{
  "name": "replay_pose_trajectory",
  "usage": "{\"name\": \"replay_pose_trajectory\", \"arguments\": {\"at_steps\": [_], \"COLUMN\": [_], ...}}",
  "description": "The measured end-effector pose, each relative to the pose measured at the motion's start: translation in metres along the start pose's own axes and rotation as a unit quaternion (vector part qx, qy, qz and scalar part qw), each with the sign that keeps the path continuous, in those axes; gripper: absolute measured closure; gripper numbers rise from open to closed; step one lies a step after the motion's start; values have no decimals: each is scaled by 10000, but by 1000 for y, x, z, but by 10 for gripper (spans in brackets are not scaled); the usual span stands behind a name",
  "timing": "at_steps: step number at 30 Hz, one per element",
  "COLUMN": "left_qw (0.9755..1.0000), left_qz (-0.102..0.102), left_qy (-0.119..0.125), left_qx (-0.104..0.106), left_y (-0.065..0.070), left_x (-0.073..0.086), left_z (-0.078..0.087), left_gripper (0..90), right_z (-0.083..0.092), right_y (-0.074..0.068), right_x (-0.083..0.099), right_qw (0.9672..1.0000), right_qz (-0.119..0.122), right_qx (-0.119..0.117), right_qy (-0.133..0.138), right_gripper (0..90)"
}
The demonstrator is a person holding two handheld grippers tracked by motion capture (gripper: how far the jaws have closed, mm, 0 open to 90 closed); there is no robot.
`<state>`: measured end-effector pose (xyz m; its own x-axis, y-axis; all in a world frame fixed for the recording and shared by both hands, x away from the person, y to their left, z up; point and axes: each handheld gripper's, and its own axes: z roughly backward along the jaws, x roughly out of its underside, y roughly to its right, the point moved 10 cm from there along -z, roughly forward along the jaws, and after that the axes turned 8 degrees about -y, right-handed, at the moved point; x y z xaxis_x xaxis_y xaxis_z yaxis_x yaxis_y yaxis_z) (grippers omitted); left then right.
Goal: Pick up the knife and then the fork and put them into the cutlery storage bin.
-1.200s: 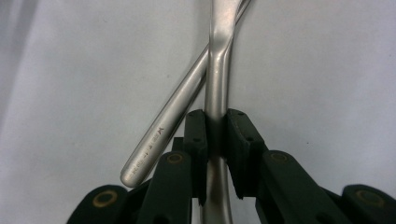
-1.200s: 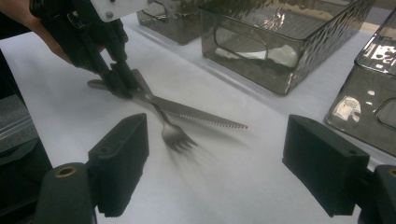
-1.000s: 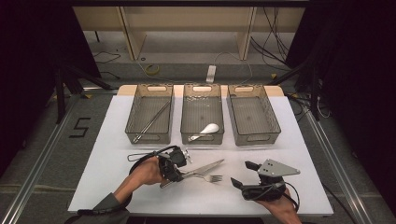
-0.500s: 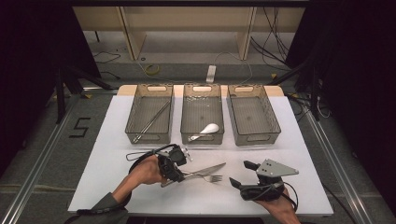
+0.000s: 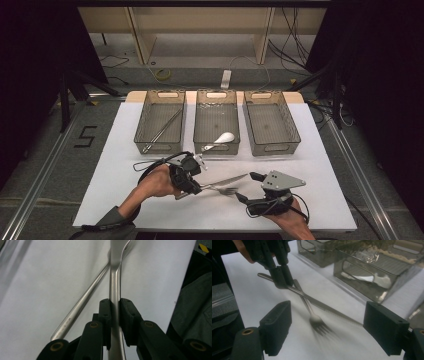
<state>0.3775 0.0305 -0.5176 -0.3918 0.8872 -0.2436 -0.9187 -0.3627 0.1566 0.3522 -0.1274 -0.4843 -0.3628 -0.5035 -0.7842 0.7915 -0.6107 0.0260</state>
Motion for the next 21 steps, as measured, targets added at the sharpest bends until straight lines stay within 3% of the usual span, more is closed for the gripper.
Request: {"name": "replay_pose_trajectory", "arguments": {"at_steps": [4, 9, 17, 21], "left_qw": [9998, 9993, 9990, 9989], "left_qz": [-71, -161, -224, -268], "left_qy": [48, 59, -45, -67], "left_qx": [183, 318, 381, 390], "left_y": [8, 19, 23, 24], "left_x": [-5, -11, -11, -11], "left_z": [4, 7, 6, 6], "left_gripper": [789, 789, 789, 789], "right_z": [-13, -28, -48, -58], "right_y": [-13, -28, -38, -40], "right_x": [-5, -7, -2, 0], "right_qw": [9991, 9954, 9857, 9788], "right_qz": [368, 859, 1446, 1764], "right_qx": [-79, -139, -120, -12], "right_qy": [-174, -412, -858, -1038], "right_gripper": [234, 238, 281, 343]}}
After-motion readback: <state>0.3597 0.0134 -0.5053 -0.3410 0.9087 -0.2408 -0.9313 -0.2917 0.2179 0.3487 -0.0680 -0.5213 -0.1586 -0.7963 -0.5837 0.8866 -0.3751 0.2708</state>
